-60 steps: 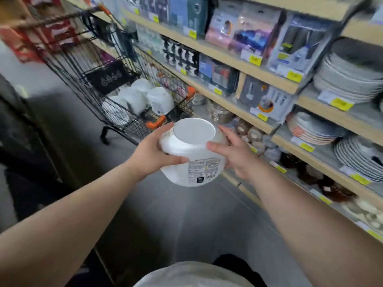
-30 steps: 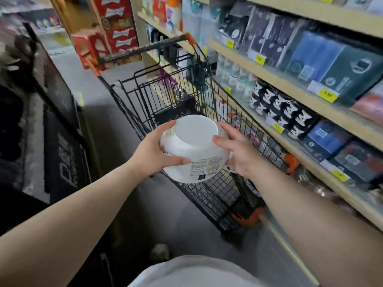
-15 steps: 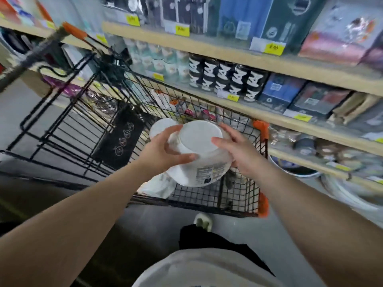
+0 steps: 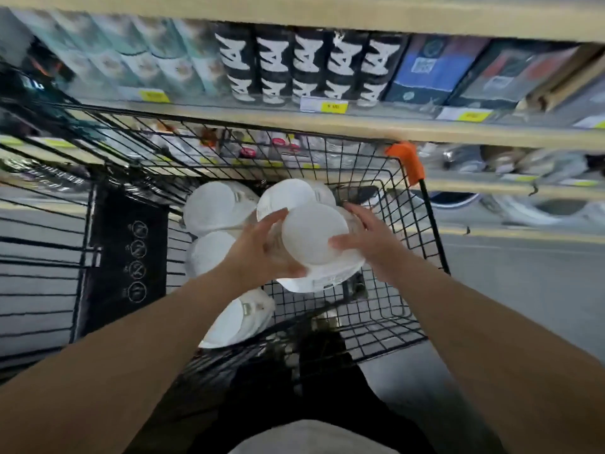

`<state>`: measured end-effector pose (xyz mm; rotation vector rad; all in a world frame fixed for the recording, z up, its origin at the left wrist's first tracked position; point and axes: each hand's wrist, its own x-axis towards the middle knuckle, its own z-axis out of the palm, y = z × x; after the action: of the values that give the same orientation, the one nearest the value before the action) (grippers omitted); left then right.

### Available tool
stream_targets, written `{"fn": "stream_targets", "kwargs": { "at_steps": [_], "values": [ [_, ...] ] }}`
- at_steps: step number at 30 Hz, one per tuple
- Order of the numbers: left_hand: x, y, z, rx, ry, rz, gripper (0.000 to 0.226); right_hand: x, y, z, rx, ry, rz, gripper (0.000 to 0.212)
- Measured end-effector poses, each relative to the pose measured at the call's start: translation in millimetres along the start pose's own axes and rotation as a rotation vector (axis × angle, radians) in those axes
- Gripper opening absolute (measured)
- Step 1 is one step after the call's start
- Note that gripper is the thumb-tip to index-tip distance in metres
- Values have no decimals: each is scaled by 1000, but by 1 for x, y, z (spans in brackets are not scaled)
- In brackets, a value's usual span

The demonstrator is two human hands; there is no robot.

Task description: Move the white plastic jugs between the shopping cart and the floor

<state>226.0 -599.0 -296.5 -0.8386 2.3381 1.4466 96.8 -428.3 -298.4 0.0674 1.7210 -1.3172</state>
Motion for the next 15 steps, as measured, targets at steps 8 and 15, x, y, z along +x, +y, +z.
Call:
{"fn": "stream_targets", "kwargs": {
  "at_steps": [8,15],
  "values": [
    [70,-71,24,48,-205,44,127,53,57,20,47,199,69,88],
    [94,-96,46,243,-136,126,115,79,84,20,-100,237,51,88]
  ]
}}
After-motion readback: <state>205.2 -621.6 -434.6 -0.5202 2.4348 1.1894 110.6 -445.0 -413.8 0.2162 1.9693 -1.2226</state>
